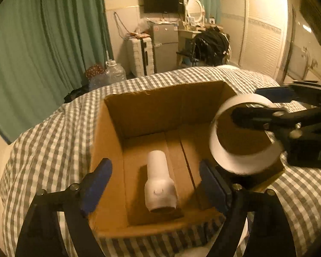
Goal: Organize objects
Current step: 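Lower the white device and tape roll into the box and open both tools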
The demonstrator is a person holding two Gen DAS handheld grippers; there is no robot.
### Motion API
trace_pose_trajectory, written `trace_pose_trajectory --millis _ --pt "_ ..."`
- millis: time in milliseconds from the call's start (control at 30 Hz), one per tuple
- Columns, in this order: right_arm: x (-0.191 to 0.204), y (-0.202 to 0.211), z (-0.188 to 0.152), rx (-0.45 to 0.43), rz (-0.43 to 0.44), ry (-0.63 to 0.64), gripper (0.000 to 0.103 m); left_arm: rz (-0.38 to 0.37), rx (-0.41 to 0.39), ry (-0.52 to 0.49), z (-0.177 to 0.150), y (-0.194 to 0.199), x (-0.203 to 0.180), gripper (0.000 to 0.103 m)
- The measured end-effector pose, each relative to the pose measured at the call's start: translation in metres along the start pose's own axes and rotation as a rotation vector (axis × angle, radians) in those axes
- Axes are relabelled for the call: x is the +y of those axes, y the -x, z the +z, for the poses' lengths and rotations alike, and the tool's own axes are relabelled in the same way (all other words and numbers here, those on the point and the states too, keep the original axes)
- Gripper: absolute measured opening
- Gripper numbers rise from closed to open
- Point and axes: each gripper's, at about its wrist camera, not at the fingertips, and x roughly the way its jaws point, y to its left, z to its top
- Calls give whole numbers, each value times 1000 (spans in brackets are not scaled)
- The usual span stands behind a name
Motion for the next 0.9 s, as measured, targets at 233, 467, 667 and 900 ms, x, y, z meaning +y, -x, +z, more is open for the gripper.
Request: trace_pose_trajectory --millis 233,467,667,900 --pt "-9 16 1 -35 -21 -50 79 25 6 51 -10 12 5 90" --pt "-13 9 -3 0 -39 -57 79 25 7 86 -17 17 13 90" --pt "-8 -9 -8 67 -99 -7 79 15 0 82 -15 19 12 90" --pt "-6 7 -17 22 -77 -21 79 3 -1 86 -21 24 10 90"
